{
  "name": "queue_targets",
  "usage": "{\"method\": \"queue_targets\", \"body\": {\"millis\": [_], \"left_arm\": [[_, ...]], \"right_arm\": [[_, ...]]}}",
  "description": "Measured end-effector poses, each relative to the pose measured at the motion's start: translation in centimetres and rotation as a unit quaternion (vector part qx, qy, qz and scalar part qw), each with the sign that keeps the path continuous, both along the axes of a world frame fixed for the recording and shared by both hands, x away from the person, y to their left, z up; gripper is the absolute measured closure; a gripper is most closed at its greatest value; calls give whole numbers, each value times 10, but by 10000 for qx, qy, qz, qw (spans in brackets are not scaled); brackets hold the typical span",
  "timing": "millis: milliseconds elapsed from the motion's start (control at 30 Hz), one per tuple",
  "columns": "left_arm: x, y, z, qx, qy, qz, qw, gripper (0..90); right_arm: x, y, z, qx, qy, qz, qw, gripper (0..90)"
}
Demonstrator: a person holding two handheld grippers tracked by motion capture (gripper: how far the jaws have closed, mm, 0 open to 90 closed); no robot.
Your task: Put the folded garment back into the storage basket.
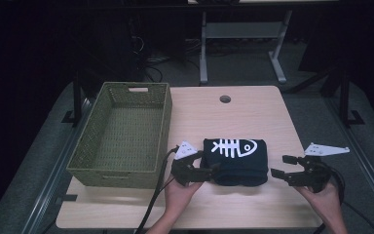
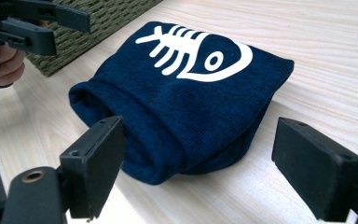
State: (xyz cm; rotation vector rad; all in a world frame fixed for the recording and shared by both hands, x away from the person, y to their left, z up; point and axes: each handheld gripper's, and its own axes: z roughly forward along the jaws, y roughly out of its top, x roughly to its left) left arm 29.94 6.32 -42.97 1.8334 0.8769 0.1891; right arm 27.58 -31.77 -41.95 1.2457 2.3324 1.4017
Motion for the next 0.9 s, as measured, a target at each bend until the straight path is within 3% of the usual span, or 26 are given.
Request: {"method": "queue_targets", "body": {"millis": [133, 367, 567, 800, 900], "left_arm": [[10, -2, -7, 44, 189, 113, 9997, 203], [22, -5, -13, 83, 346, 231, 9991, 207], [31, -5, -20, 71, 561, 315, 9979, 216], [43, -6, -32, 219, 968, 453, 9940, 219], [46, -7, -36, 282, 1034, 458, 9932, 220]], "right_arm": [[8, 0, -1, -15, 100, -48, 9999, 173], [26, 3, -4, -41, 234, -101, 9997, 187], [44, 10, -16, 11, 467, -152, 9988, 194], [59, 12, -30, 59, 700, -341, 9969, 220], [62, 14, -36, 14, 802, -359, 9961, 231]]}}
